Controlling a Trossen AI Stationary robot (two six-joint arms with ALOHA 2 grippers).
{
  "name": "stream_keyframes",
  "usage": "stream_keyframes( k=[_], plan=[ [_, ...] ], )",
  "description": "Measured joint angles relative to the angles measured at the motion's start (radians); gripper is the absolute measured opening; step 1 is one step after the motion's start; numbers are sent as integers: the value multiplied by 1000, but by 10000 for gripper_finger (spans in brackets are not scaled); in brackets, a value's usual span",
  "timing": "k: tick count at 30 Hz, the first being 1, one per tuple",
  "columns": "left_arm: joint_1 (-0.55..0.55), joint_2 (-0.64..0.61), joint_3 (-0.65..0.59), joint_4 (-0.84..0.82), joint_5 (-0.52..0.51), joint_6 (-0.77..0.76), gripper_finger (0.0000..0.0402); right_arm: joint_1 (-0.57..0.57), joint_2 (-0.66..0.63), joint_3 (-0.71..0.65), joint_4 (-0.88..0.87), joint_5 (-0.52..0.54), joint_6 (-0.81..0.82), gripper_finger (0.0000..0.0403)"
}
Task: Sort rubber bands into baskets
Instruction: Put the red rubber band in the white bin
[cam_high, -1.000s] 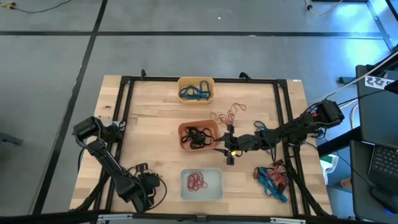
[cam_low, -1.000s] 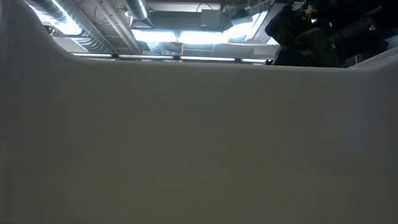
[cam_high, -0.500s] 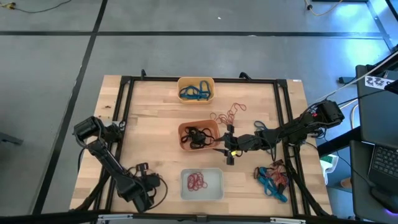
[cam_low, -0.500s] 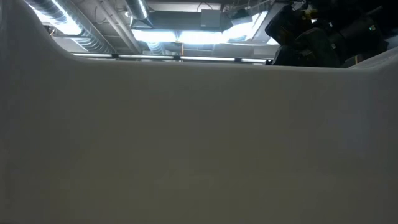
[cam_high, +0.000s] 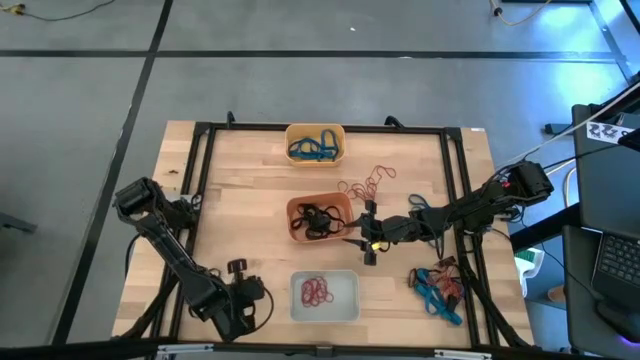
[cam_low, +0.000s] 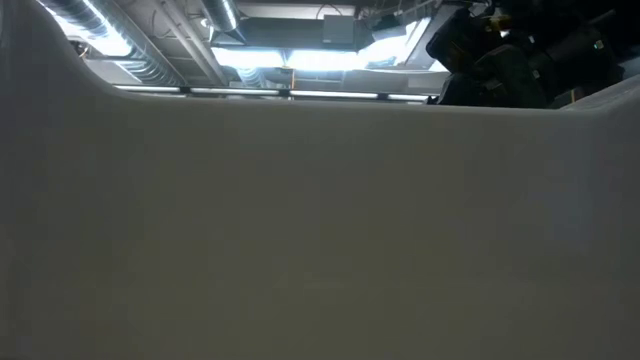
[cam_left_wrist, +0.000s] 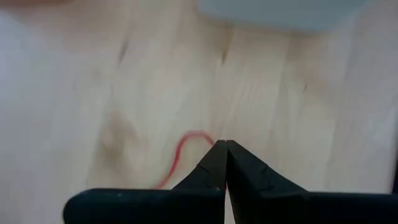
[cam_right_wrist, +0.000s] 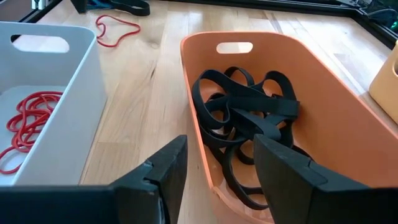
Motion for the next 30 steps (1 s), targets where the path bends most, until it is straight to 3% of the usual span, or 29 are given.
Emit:
stream_keyframes(
  k=[9, 15, 22, 30],
  plan=[
    [-5, -17, -25, -26, 51, -99, 6, 0, 0, 0, -1, -1, 0, 182],
    [-13, -17, -102, 5, 174, -250, 52, 0, 0, 0, -1, -1, 0, 182],
    [-22, -17, -159, 106, 187, -203, 105, 0, 0, 0, -1, -1, 0, 182],
    [-21, -17, -193, 94, 187, -229, 111, 0, 0, 0, -1, -2, 0, 182]
  ],
)
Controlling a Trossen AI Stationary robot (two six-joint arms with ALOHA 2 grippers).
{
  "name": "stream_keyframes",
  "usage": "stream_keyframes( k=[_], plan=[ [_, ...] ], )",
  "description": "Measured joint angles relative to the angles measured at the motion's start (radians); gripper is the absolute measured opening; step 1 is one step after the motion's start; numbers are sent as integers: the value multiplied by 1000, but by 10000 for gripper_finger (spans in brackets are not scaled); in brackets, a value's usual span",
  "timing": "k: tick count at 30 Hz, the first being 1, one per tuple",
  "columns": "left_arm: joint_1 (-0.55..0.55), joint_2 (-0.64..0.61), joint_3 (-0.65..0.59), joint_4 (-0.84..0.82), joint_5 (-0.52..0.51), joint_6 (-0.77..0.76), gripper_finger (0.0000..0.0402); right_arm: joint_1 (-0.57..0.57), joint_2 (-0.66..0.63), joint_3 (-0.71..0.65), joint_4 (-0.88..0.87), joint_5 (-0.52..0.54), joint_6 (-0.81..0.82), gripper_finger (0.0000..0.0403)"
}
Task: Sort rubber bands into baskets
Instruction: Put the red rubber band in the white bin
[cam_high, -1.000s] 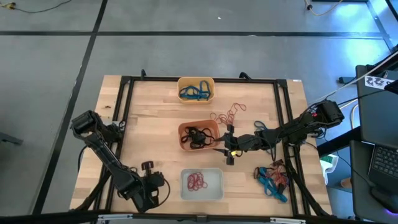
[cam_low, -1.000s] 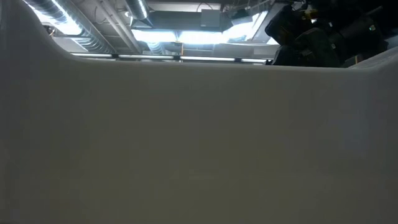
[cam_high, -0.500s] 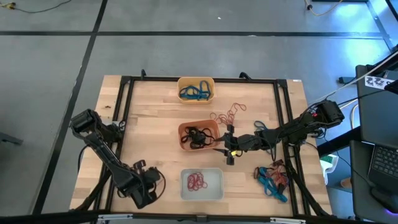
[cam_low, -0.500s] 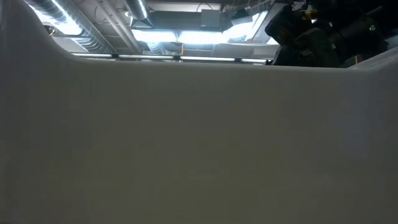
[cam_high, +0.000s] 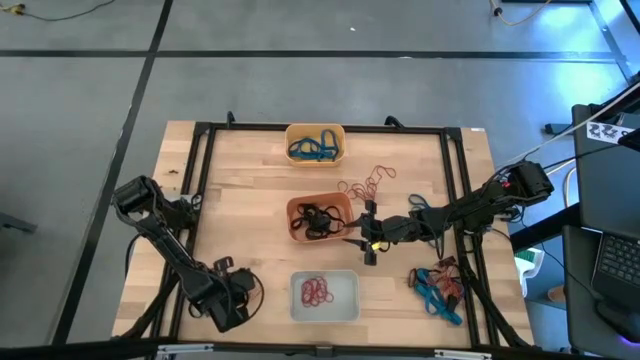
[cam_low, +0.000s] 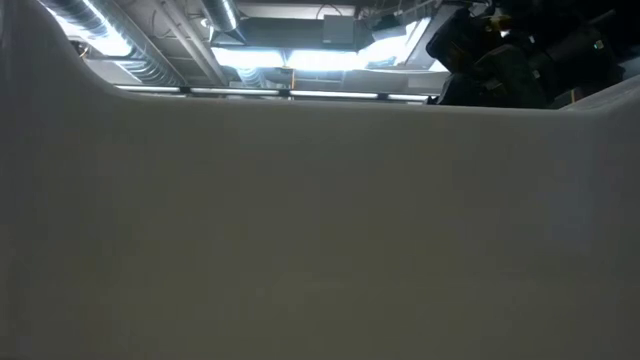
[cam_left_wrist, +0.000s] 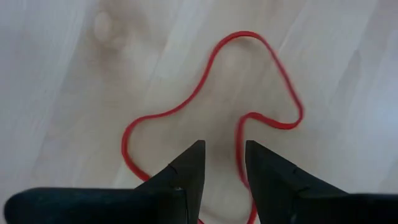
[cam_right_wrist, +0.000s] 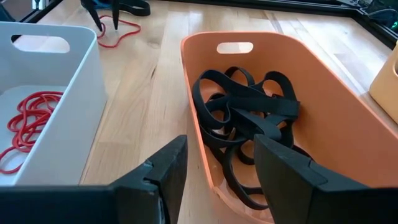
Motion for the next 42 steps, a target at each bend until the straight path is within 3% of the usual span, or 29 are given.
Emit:
stream_keyframes(
  k=[5, 13, 23, 31, 34, 42],
  plan=[
    [1, 0, -2, 18, 0, 2, 104, 0, 0, 0, 0, 0, 0, 182],
    [12, 0, -2, 42, -3, 34, 7, 0, 0, 0, 0, 0, 0, 182],
    [59, -61, 74, 31, -58, 140, 4, 0, 0, 0, 2, 1, 0, 182],
    [90, -177, 147, 57, -237, 288, 3, 0, 0, 0, 1, 1, 0, 182],
    [105, -209, 159, 124, -293, 383, 6, 0, 0, 0, 1, 2, 0, 182],
    [177, -217, 159, 391, -301, 714, 4, 0, 0, 0, 0, 3, 0, 182]
  ],
)
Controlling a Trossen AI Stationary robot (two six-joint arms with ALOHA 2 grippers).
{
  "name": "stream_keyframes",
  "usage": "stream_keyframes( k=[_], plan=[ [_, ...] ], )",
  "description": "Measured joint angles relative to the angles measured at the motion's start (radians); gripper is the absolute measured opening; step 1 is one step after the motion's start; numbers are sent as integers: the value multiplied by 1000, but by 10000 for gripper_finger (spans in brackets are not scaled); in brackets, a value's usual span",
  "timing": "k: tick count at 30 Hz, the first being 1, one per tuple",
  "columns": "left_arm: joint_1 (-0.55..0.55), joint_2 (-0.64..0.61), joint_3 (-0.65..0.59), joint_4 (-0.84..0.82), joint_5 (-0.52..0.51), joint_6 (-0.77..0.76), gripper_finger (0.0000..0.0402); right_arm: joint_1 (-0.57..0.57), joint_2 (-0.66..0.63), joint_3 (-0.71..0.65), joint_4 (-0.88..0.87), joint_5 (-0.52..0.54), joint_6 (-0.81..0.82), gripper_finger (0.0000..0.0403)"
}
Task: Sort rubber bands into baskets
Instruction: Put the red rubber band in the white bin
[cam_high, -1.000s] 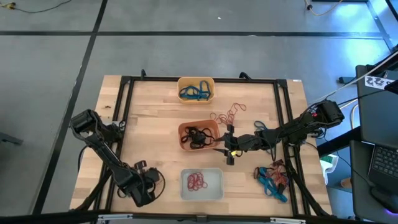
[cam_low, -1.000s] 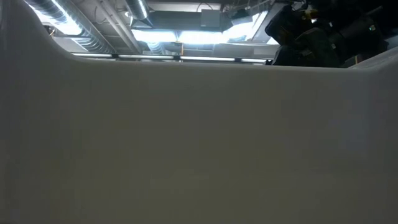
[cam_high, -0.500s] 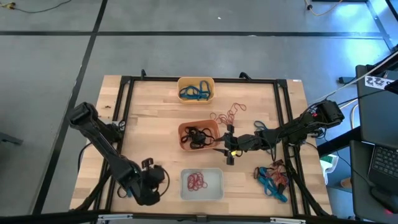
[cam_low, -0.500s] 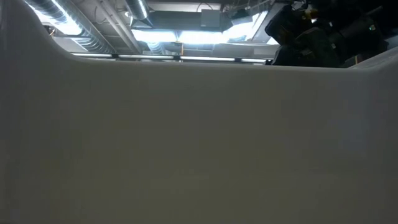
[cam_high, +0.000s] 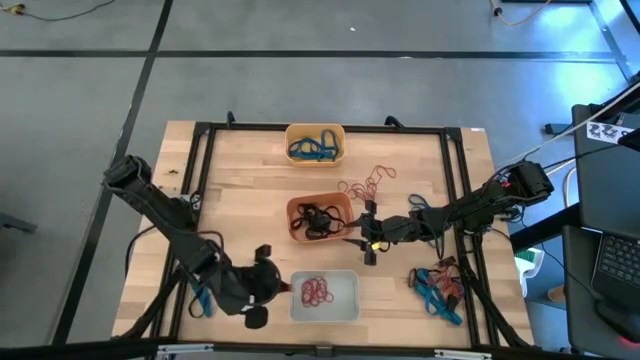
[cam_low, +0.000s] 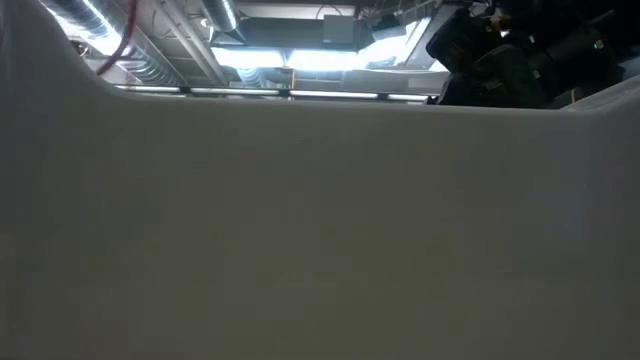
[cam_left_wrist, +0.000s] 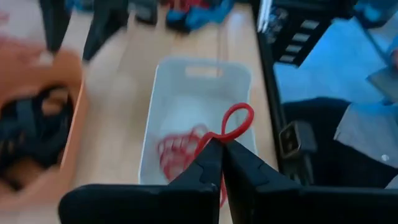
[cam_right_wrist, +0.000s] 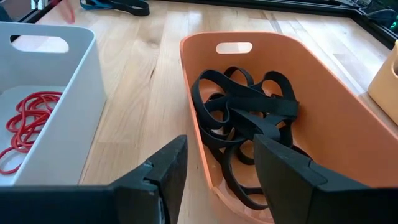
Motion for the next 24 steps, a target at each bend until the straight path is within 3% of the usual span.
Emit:
stream_keyframes(
  k=[10, 24],
  plan=[
    [59, 1, 0, 196, 1, 230, 12, 0, 0, 0, 0, 0, 0, 182],
    [104, 232, 0, 276, 56, 174, 12, 0, 0, 0, -2, 0, 0, 182]
  ],
)
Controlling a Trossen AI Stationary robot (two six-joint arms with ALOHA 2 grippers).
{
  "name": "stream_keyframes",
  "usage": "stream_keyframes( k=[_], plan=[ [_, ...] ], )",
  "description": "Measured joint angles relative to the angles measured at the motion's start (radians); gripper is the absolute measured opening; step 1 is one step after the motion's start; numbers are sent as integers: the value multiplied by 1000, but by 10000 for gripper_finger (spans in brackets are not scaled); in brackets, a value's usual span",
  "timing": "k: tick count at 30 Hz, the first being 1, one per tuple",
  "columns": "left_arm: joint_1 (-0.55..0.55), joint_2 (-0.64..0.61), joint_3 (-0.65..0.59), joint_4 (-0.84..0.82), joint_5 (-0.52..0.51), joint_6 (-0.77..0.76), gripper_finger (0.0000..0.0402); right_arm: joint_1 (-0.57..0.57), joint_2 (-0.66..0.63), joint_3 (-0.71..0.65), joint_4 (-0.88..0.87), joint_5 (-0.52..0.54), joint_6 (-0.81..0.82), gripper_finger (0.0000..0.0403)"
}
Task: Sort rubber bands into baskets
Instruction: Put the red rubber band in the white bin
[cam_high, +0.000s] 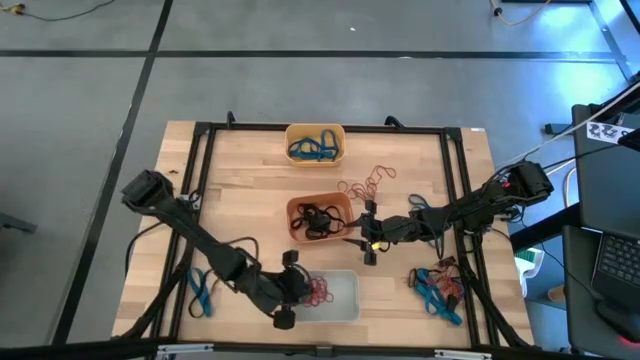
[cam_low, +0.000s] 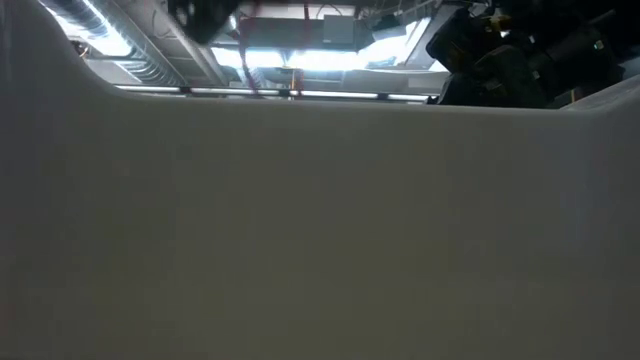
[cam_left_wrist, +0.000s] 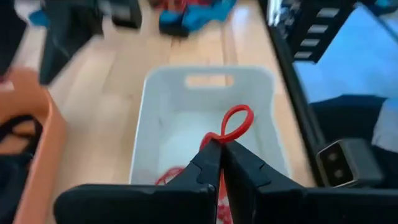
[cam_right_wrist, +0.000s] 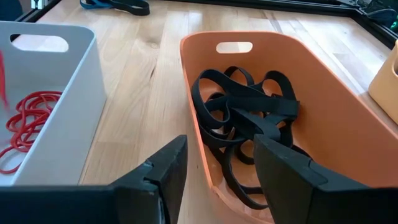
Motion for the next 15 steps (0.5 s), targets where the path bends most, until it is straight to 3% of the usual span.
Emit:
stream_keyframes(
  k=[10, 15],
  plan=[
    [28, 77, 0, 0, -1, 90, 14, 0, 0, 0, 0, -2, 0, 182],
    [49, 77, 0, -3, -3, 36, 48, 0, 0, 0, 0, -2, 0, 182]
  ],
)
